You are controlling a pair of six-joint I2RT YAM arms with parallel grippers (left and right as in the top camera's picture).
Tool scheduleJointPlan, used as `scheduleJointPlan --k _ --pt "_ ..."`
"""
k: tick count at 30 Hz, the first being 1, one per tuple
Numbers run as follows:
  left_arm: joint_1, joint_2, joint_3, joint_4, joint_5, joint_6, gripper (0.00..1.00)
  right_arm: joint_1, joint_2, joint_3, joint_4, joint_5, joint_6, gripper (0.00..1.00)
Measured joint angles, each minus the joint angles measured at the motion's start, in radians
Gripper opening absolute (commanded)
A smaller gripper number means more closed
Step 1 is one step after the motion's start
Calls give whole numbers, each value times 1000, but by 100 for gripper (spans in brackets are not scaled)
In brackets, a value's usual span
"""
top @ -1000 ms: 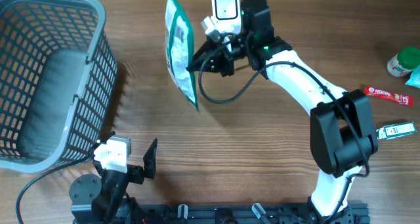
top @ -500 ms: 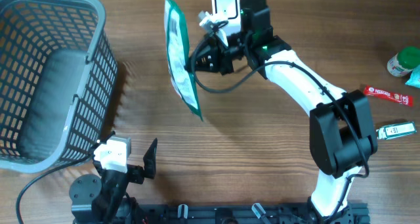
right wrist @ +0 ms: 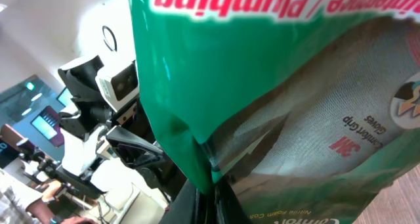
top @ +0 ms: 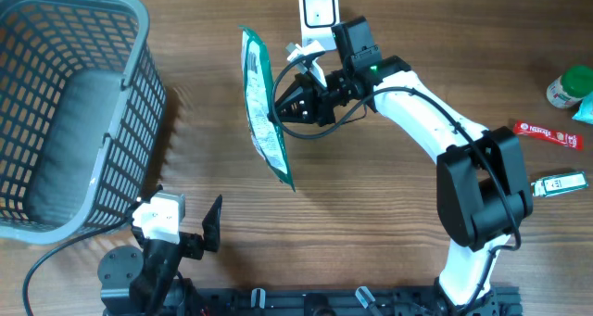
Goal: Scan the item barcode
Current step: 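Hold the glove pack up in front of the white scanner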
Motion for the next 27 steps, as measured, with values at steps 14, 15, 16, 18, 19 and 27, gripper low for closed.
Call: scheduleJointPlan --k 14,15,16,18,19,27 --pt "0 0 0 0 0 0 100 -25 0 0 0 0 -7 4" --pt "0 0 0 0 0 0 100 -30 0 0 0 0 -7 4" --pt "0 0 0 0 0 0 100 -34 0 0 0 0 -7 4" --pt "0 0 0 0 0 0 100 -35 0 0 0 0 -7 4" --pt "0 0 0 0 0 0 100 -35 0 0 -1 1 -7 4" --pt "0 0 0 0 0 0 100 -109 0 2 -110 319 291 5"
